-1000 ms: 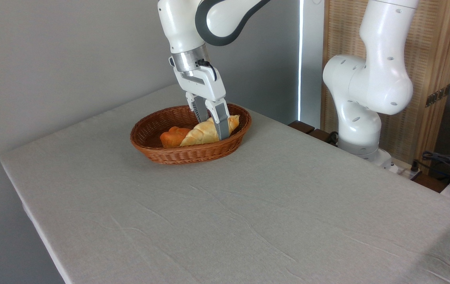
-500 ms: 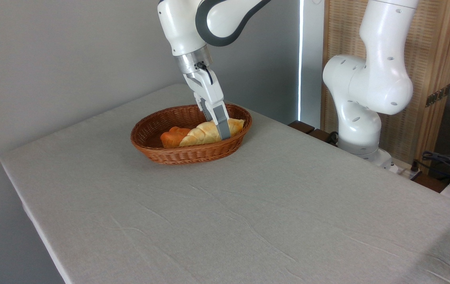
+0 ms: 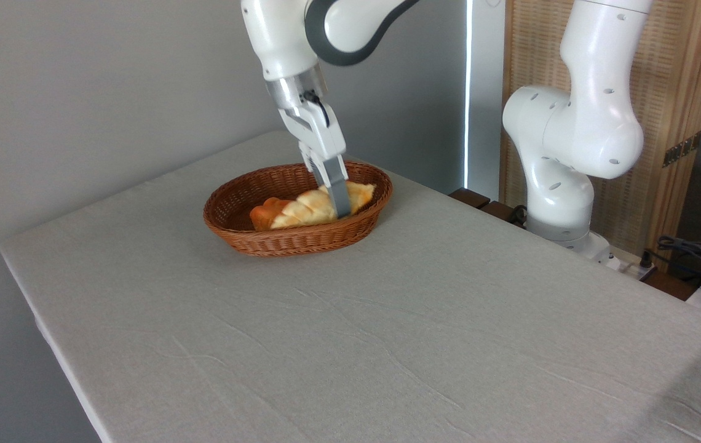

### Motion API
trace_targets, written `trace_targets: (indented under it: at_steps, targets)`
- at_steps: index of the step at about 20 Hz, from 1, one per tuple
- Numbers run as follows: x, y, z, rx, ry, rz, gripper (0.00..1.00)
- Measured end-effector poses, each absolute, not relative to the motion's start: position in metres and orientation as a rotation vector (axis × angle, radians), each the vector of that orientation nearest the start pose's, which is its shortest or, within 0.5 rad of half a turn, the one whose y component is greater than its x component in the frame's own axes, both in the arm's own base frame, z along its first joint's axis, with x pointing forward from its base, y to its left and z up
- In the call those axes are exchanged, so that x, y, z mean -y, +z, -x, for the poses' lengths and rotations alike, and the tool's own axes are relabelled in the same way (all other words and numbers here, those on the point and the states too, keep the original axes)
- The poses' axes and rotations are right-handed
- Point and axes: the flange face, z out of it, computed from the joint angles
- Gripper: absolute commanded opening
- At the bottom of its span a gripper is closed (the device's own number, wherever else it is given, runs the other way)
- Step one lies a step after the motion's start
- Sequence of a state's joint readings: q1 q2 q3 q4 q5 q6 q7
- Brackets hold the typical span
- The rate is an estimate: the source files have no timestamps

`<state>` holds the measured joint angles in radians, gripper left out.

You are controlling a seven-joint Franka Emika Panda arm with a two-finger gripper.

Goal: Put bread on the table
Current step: 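Lift the braided roll out of the basket and carry it beside, then lower the roll onto the tablecloth and open the gripper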

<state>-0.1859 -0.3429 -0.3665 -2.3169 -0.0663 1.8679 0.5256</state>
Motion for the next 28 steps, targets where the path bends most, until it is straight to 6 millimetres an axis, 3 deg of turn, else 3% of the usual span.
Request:
trace_targets:
  at_steps: [3, 6, 8, 10, 13, 14, 16, 17, 18, 23, 28]
  targets:
    - [0.241, 0.492, -0.375, -1.511, 0.116, 2.745, 0.08]
    - [0.247, 0.506, -0.377, -1.519, 0.078, 2.782, 0.08]
    - [0.235, 0.517, -0.387, -1.481, 0.038, 2.868, 0.10]
    - [0.209, 0.522, -0.403, -1.449, 0.008, 2.960, 0.12]
    - [0.154, 0.532, -0.436, -1.338, -0.068, 3.101, 0.19]
    - [0.132, 0.537, -0.450, -1.297, -0.104, 3.141, 0.26]
    - [0.095, 0.542, -0.477, -1.214, -0.171, 3.234, 0.49]
    - [0.082, 0.540, -0.489, -1.171, -0.195, 3.289, 0.81]
    - [0.075, 0.534, -0.501, -1.132, -0.209, 3.347, 1.00]
    - [0.084, 0.463, -0.549, -1.024, -0.218, 3.472, 1.00]
    - [0.085, 0.454, -0.557, -0.985, -0.224, 3.519, 1.00]
